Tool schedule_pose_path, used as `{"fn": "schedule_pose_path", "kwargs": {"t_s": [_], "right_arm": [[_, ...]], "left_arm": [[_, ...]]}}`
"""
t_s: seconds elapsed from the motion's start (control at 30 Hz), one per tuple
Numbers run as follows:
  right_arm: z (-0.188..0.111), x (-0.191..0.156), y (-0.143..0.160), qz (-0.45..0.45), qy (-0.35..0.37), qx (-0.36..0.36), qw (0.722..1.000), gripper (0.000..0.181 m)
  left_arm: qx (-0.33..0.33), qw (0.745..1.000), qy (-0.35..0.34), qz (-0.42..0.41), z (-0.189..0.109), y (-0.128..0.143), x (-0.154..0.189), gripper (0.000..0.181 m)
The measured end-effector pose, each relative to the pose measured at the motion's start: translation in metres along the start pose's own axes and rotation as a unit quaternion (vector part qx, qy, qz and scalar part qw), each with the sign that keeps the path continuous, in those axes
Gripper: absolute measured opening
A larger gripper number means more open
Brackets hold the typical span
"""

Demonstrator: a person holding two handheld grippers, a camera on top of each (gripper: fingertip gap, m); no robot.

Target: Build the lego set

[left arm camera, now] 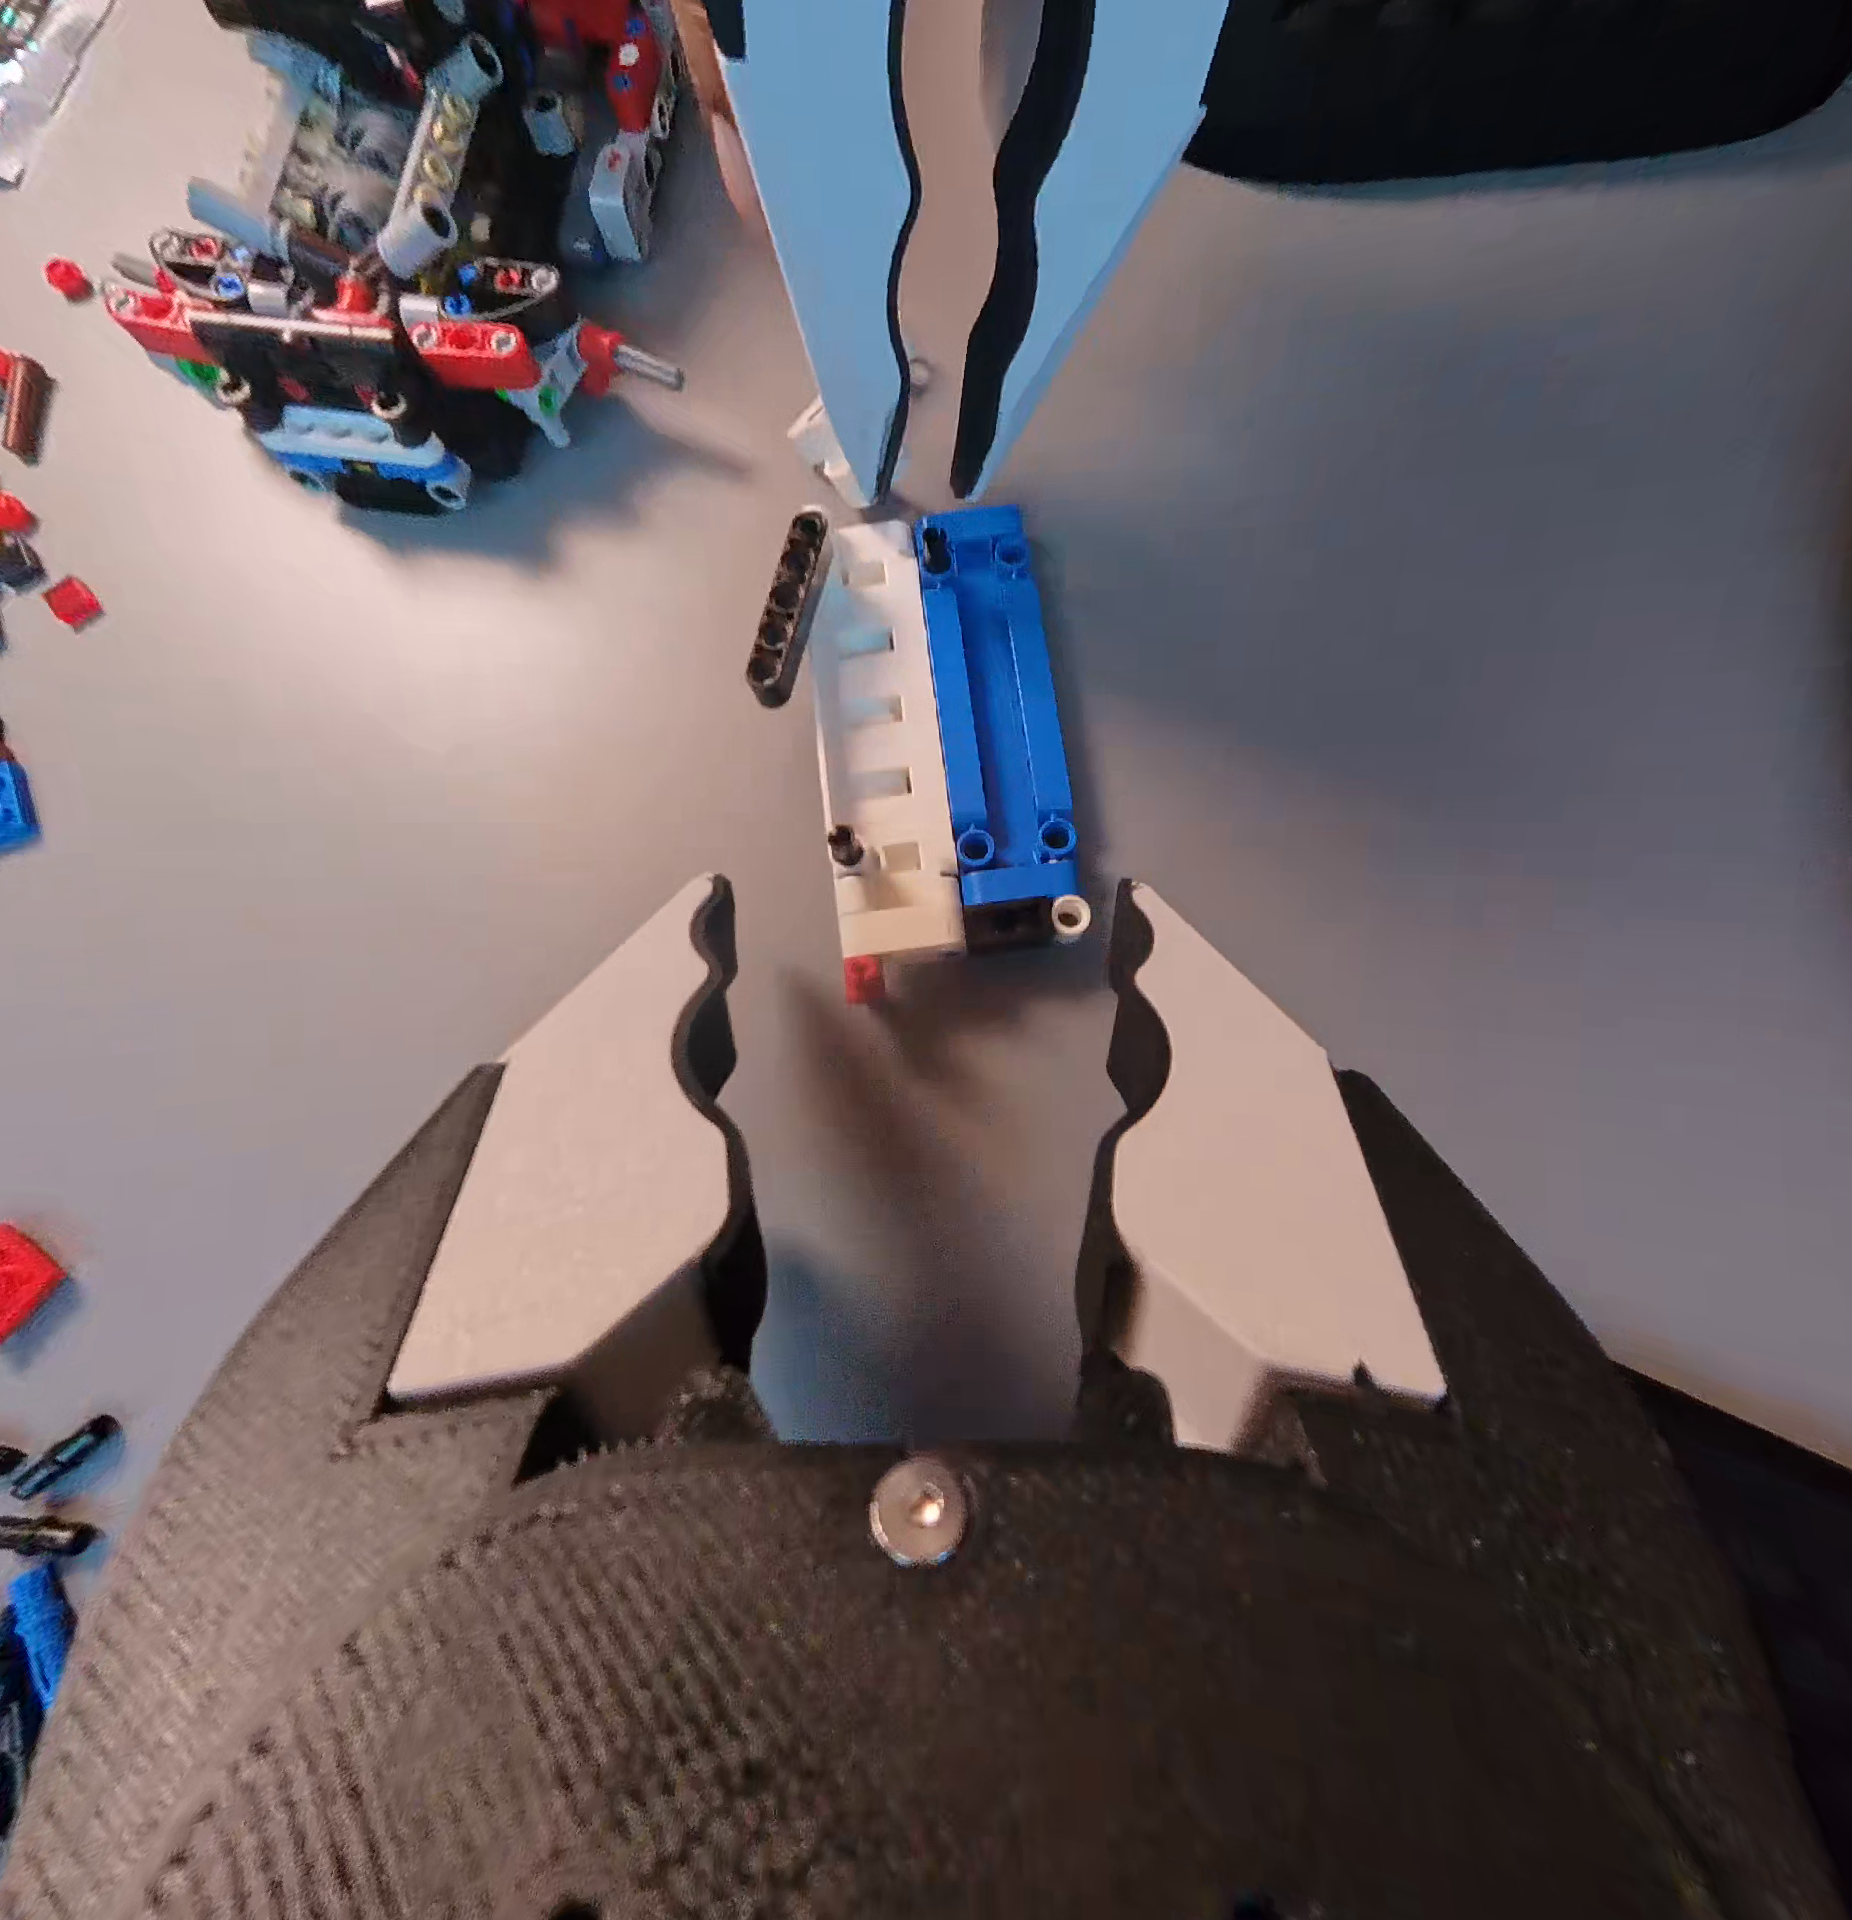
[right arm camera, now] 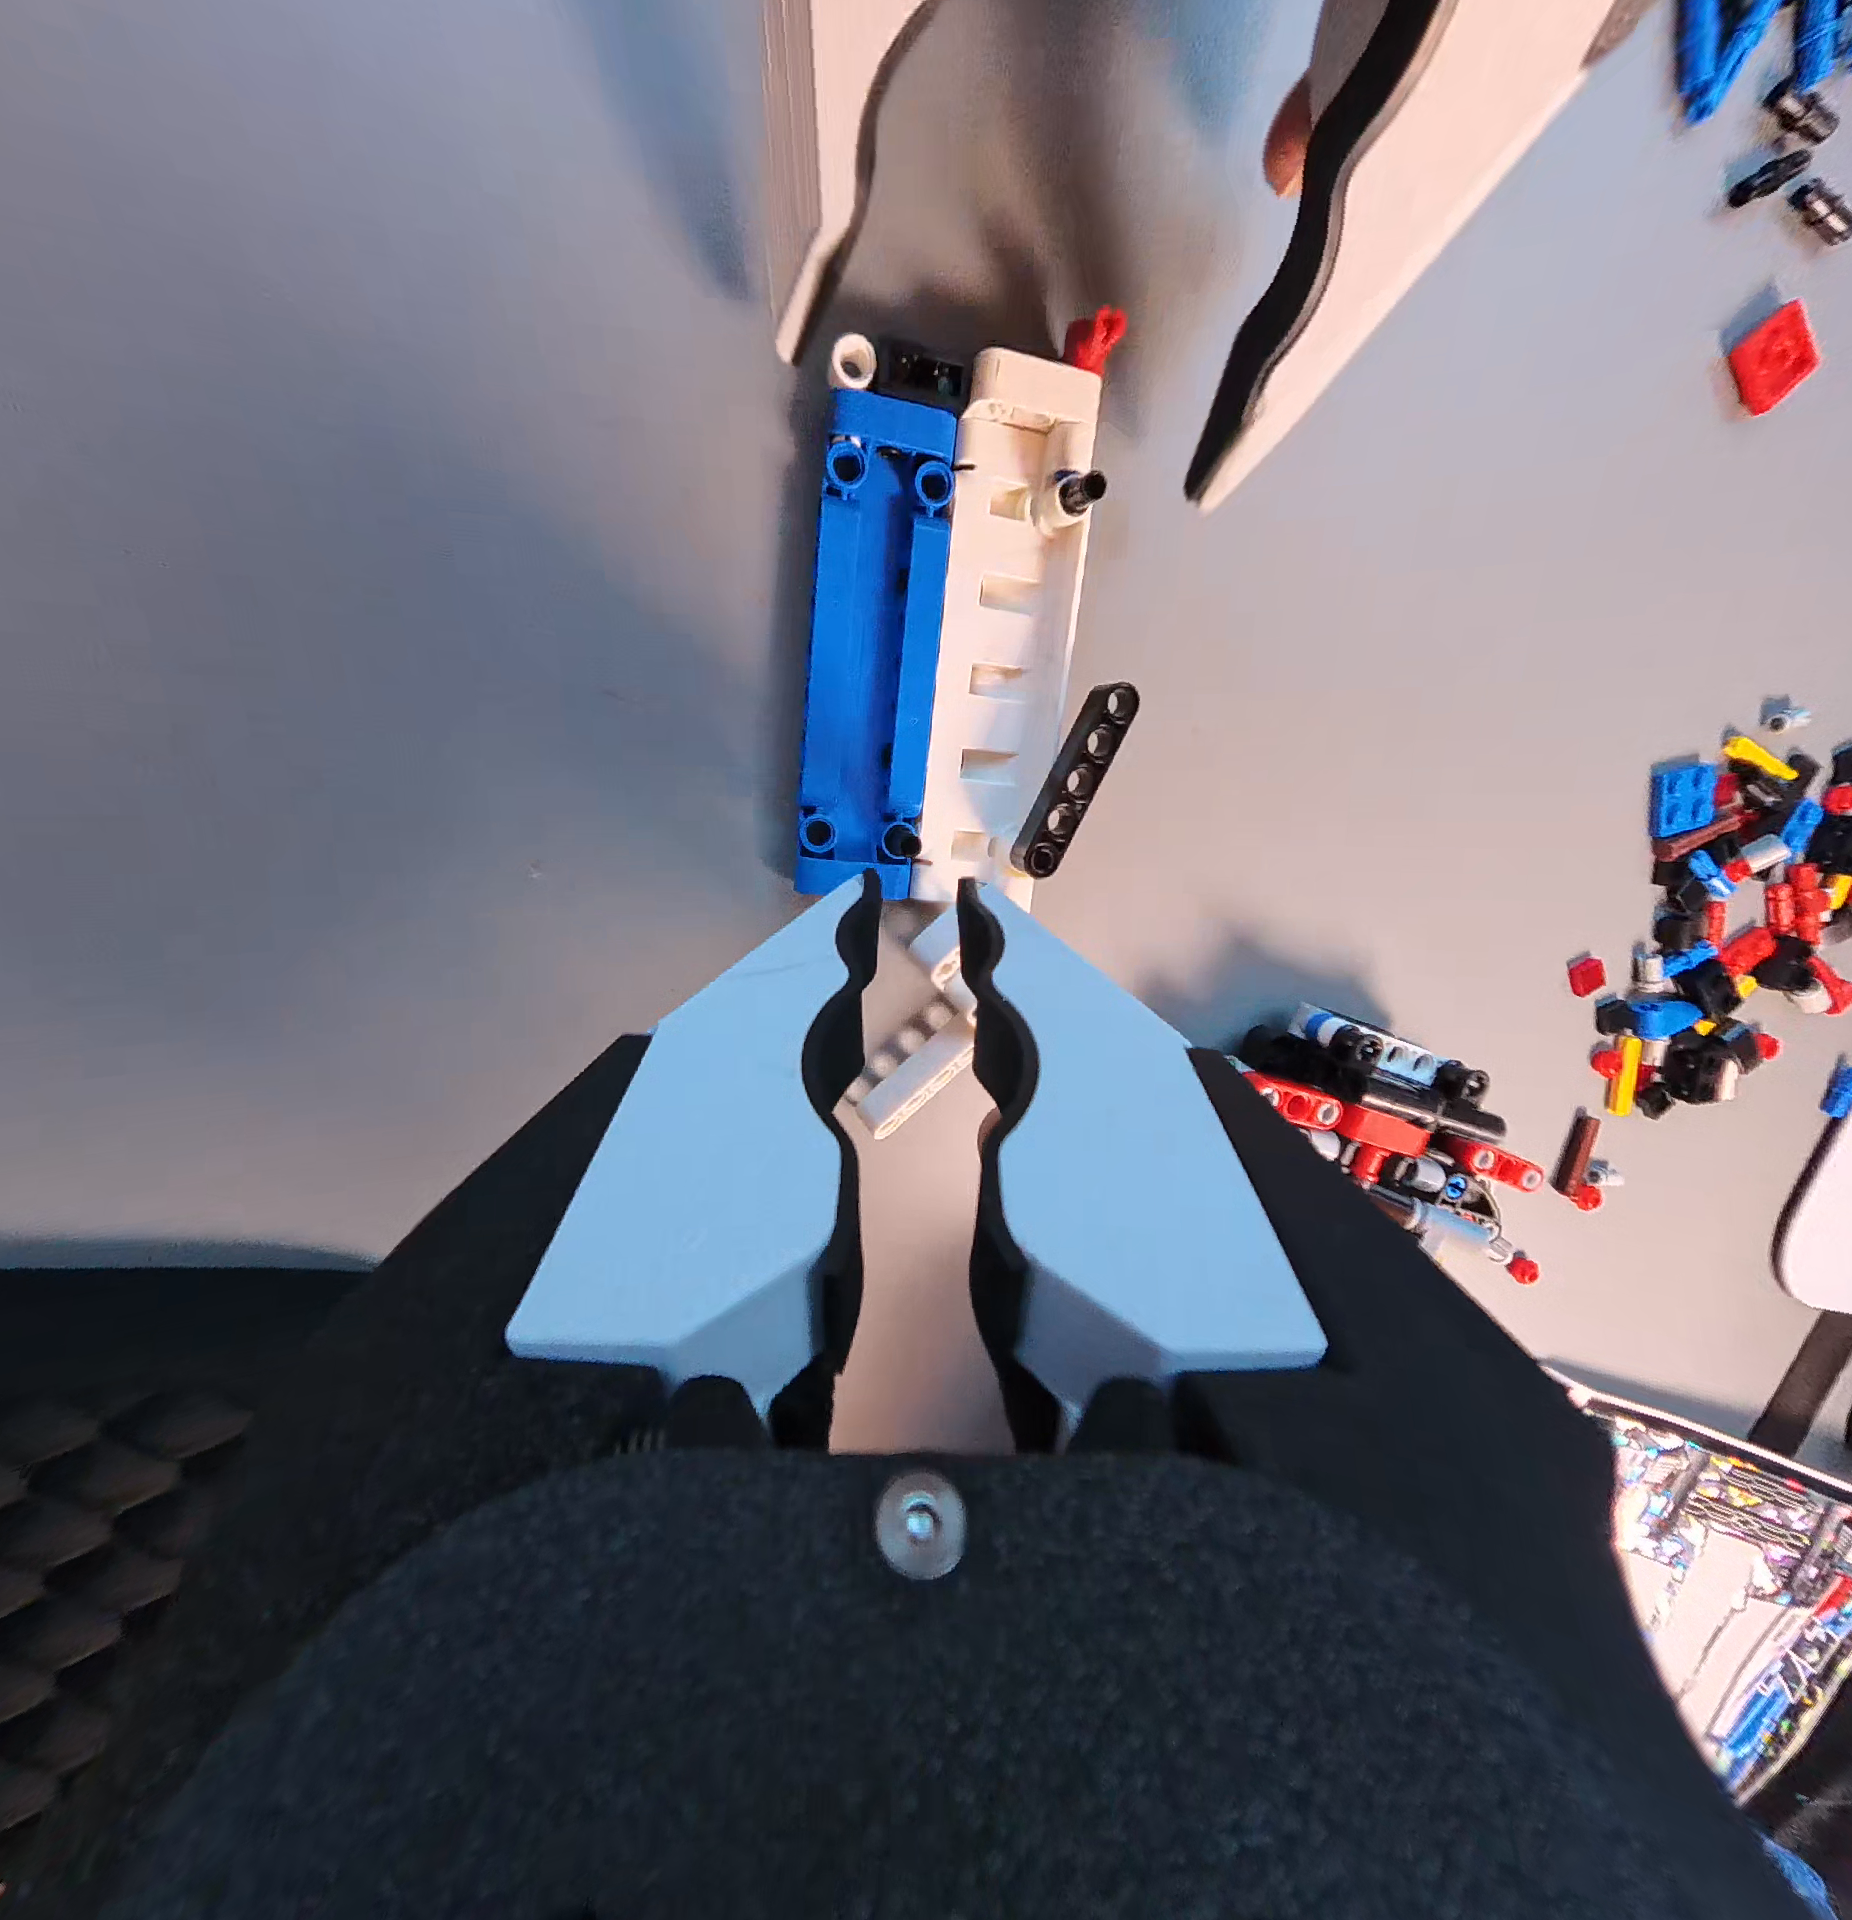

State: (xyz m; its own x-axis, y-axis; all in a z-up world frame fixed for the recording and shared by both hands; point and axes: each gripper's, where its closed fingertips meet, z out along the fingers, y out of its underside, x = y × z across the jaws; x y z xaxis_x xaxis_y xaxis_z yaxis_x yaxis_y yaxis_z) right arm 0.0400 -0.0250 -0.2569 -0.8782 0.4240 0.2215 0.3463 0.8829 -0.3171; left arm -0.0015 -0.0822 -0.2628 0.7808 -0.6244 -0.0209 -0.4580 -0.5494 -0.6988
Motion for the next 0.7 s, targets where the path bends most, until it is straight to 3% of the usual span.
{"fn": "schedule_pose_path", "kwargs": {"t_s": [0.2, 0.37, 0.5, 0.57, 0.7], "right_arm": [[-0.009, 0.005, 0.012, 0.017, -0.004, -0.007, 1.0, 0.027], [0.001, 0.009, 0.031, 0.072, -0.048, 0.02, 0.996, 0.037], [0.007, 0.009, 0.024, 0.09, -0.073, 0.078, 0.99, 0.021], [0.007, 0.009, 0.022, 0.077, -0.065, 0.079, 0.992, 0.009], [-0.011, 0.008, 0.009, 0.018, -0.024, 0.054, 0.998, 0.009]], "left_arm": [[0.003, 1.0, -0.004, -0.004, 0.002, 0.008, 0.002, 0.068], [0.006, 1.0, -0.004, -0.001, 0.004, 0.007, 0.002, 0.058], [0.016, 1.0, -0.008, 0.001, 0.006, 0.004, 0.003, 0.053], [0.02, 1.0, -0.009, 0.003, 0.006, 0.004, 0.002, 0.048], [0.034, 0.999, -0.013, 0.015, 0.007, 0.002, -0.001, 0.048]]}}
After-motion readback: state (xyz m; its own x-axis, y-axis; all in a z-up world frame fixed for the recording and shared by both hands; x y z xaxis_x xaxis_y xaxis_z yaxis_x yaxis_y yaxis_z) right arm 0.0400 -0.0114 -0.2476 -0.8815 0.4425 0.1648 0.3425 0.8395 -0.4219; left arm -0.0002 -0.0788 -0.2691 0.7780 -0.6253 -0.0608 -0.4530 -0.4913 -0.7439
